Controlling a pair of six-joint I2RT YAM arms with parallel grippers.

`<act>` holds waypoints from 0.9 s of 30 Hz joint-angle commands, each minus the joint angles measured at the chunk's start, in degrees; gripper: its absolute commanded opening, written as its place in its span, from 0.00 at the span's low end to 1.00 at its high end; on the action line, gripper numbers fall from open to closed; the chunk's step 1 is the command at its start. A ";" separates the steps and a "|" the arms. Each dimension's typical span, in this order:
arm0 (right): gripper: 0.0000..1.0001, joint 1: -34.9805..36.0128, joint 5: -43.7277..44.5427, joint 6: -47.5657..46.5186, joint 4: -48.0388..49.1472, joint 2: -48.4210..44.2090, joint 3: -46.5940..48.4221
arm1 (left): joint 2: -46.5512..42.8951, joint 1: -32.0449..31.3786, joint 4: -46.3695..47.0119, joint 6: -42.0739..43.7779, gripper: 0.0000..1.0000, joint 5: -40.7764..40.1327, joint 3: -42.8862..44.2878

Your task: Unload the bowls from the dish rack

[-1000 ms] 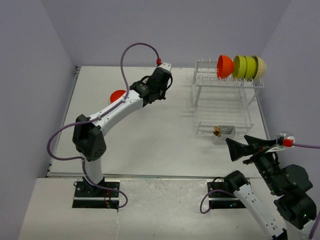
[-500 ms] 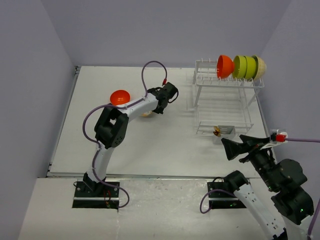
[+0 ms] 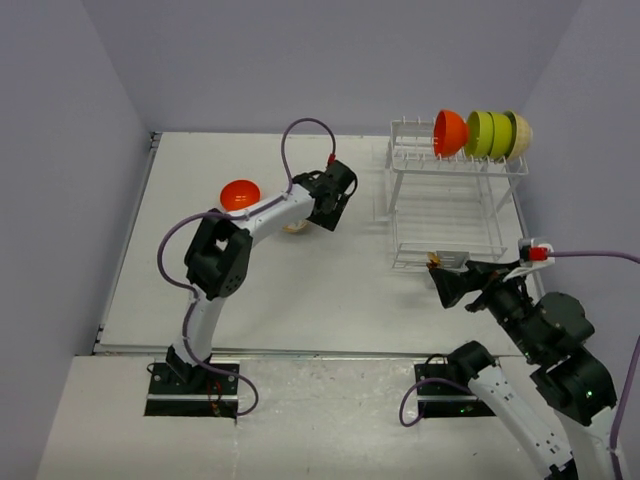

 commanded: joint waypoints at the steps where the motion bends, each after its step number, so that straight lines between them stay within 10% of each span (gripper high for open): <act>1: 0.99 0.34 -1.79 -0.21 4.53 5.01 0.95 | -10.14 -1.29 0.35 -1.36 0.83 0.71 -1.12; 5: 0.99 0.34 -0.30 -0.39 5.24 13.27 5.16 | -27.58 -2.62 5.26 -3.90 1.00 1.15 -11.13; 14: 0.99 0.34 22.80 -3.37 -2.84 35.07 24.40 | -68.82 -2.44 2.91 -15.60 1.00 -14.49 -42.08; 27: 0.84 0.34 44.43 -22.33 -2.41 67.07 50.96 | -86.98 -2.36 2.63 -16.12 1.00 -14.05 -54.04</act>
